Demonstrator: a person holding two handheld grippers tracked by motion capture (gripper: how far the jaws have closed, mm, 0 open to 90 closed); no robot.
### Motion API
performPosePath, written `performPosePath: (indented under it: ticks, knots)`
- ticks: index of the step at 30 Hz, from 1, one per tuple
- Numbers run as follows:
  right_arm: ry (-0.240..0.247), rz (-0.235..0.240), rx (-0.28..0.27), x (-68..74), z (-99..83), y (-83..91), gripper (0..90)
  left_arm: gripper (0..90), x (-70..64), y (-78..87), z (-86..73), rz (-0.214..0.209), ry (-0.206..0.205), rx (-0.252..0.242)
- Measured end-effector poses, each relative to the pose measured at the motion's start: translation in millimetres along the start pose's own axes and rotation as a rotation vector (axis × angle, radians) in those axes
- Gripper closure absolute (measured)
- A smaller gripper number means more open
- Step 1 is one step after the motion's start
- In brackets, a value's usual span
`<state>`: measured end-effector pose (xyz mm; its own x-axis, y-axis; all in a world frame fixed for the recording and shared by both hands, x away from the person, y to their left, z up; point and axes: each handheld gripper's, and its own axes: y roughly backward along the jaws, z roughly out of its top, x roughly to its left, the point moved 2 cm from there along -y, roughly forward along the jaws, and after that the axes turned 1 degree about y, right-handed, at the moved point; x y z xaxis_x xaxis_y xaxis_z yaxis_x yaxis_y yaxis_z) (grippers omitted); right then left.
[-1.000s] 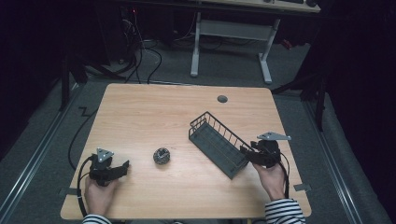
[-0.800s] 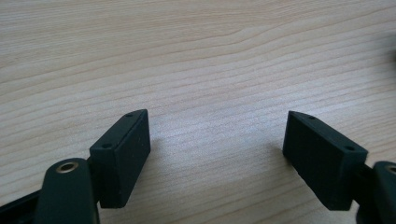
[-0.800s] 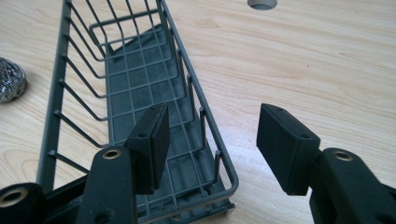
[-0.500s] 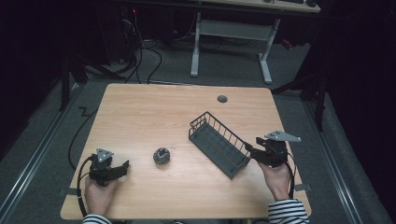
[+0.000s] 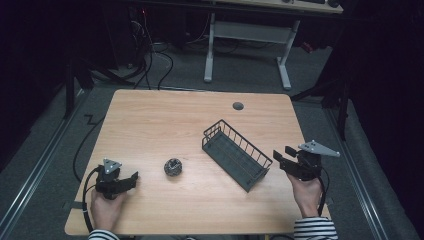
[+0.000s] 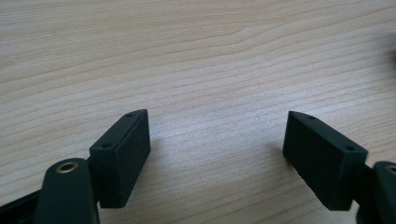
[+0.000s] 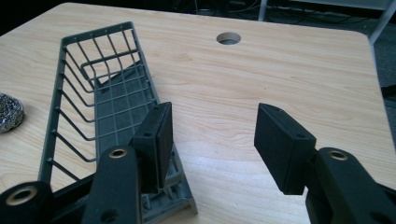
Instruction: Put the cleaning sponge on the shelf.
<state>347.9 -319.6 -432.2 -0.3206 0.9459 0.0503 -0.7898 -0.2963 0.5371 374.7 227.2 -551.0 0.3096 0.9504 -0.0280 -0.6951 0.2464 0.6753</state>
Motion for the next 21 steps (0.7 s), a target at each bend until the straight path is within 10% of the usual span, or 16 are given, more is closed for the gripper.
performPosePath:
  ticks: [21]
  knots:
    - [-0.091,-0.083,-0.049,-31.8,-23.8,20.9,48.7,23.3,-0.2,0.0,0.0,-0.001,-0.001,0.000]
